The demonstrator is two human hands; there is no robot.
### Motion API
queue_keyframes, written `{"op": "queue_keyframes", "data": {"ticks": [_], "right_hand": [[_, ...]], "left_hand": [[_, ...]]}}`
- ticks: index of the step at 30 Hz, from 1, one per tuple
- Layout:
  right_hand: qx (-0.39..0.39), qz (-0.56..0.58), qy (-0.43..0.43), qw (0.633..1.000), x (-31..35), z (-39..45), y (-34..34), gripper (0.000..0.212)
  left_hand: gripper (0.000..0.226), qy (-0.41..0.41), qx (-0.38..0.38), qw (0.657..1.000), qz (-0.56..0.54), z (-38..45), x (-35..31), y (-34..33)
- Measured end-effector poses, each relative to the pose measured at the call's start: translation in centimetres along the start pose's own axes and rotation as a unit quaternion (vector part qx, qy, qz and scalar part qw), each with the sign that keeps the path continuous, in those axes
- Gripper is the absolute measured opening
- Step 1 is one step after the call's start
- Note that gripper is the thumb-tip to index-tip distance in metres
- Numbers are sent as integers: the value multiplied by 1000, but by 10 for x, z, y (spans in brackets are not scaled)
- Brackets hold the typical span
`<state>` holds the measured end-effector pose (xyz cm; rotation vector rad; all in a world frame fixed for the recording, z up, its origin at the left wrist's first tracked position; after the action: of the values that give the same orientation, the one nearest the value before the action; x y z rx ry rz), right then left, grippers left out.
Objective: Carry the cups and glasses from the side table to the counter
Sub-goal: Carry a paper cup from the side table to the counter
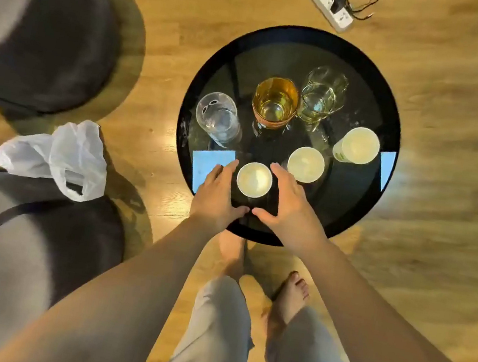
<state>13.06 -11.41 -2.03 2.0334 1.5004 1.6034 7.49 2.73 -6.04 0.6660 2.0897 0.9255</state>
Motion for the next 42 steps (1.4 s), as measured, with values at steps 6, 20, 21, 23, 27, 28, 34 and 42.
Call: {"op": "queue_keyframes", "data": {"ticks": [6,20,21,23,27,28,34,42], "right_hand": [[13,35,-43,998,-18,18,-26,90],[-116,171,4,978,73,-17,127,63],[-136,169,13,976,85,-24,153,62],[-173,166,37,970,110,-39,206,61],[-249,176,85,949,156,-78,317,65],[-270,182,97,941,168,-91,347,67],[-356,207,154,898,230,-172,487,65],[-451,184,200,850,310,-292,643,59]], "left_hand": [[95,-14,-13,999,-42,14,7,-16],[73,-116,-68,962,-236,-32,-125,121],[74,-128,-80,957,-248,-40,-146,139],[76,-155,-106,945,-269,-55,-190,178],[74,-214,-156,922,-282,-92,-279,253],[73,-229,-161,915,-289,-104,-303,272],[78,-333,-213,854,-338,-184,-426,371],[77,-463,-211,786,-351,-296,-561,485]]}}
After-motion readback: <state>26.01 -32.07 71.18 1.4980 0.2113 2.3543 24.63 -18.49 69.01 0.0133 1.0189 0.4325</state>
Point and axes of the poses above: each hand's wrist, its own z-axis towards the middle knuckle, its own y-axis out of the back of the hand, x = y × z, the point moved 10 cm from there along z, towards the middle knuckle, and after that the axes turned 11 degrees about -x, right-handed, at the moved point
